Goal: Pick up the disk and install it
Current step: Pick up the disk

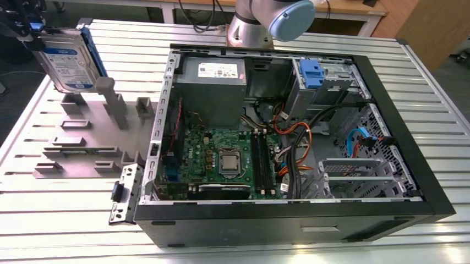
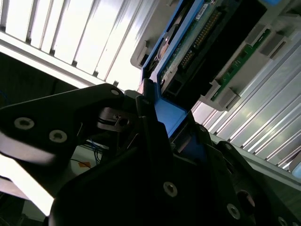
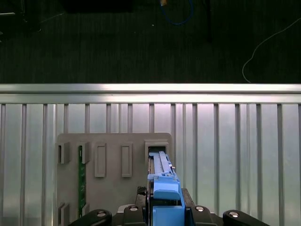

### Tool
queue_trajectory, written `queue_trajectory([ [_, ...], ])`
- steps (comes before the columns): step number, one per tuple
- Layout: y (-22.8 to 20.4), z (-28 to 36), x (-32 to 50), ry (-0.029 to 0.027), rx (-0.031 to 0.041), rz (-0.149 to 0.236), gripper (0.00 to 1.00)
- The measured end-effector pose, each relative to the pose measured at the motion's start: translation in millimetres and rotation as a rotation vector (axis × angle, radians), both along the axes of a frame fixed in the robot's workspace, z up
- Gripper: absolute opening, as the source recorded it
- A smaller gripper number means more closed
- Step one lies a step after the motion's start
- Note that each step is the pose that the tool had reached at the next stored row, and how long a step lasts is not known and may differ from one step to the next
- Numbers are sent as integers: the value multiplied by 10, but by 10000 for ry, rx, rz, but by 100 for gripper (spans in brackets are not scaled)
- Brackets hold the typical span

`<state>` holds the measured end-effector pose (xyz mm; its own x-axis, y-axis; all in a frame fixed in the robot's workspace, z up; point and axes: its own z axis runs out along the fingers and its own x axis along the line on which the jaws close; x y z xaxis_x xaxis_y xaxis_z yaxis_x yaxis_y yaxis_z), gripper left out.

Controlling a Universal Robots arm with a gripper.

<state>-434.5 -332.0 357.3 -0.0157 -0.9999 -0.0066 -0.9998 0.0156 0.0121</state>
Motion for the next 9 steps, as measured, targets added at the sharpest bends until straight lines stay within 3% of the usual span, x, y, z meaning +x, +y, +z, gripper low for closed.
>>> queue_trajectory([
  [9, 0, 60, 0, 1, 0, 0, 36],
])
